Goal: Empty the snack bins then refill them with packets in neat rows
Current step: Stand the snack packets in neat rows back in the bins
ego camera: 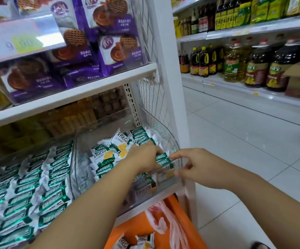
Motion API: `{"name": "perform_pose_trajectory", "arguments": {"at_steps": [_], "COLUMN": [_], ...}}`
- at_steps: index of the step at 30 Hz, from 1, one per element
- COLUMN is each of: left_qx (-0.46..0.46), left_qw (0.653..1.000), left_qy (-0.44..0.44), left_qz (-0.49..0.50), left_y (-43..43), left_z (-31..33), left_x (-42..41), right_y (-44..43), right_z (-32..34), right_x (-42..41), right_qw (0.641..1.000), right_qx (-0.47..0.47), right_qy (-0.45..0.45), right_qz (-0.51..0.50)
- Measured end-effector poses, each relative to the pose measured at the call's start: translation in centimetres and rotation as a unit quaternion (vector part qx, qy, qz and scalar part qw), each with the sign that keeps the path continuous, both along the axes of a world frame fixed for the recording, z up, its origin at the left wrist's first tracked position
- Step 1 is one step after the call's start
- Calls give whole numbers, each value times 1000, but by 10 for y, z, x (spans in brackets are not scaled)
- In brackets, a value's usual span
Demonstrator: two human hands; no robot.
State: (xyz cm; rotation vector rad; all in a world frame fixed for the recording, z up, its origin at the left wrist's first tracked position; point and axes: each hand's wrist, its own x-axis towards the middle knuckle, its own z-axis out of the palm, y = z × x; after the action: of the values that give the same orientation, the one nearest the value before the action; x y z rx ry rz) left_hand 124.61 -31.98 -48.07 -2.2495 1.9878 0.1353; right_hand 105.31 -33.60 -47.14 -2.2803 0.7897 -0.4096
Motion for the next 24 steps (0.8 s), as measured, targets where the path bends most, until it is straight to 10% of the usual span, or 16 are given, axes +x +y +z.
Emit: {"name": "perform_pose_trajectory", "arguments": {"at_steps": [3,6,11,20,24], "left_qx": [-115,-280,-156,-247,-369], "left_qw": [973,943,948,940,871], "left_qy": [192,83,79,35,256], "left_qz": [57,162,266,231,201], "left_y": [9,18,25,39,54], "left_z": [13,21,20,32,52], "left_x": [15,44,73,64,36], "right_y": [-2,-5,-6,-5,-7], "right_z": [-2,-5,-6,-4,-3], "right_x": [-1,-1,2,1,-1], "right_qw": [1000,1000,1000,1000,1000], "right_qx": [-2,-10,-11,1,-6], "right_qy": [6,8,10,10,7], "right_qz": [6,15,16,9,-13]}}
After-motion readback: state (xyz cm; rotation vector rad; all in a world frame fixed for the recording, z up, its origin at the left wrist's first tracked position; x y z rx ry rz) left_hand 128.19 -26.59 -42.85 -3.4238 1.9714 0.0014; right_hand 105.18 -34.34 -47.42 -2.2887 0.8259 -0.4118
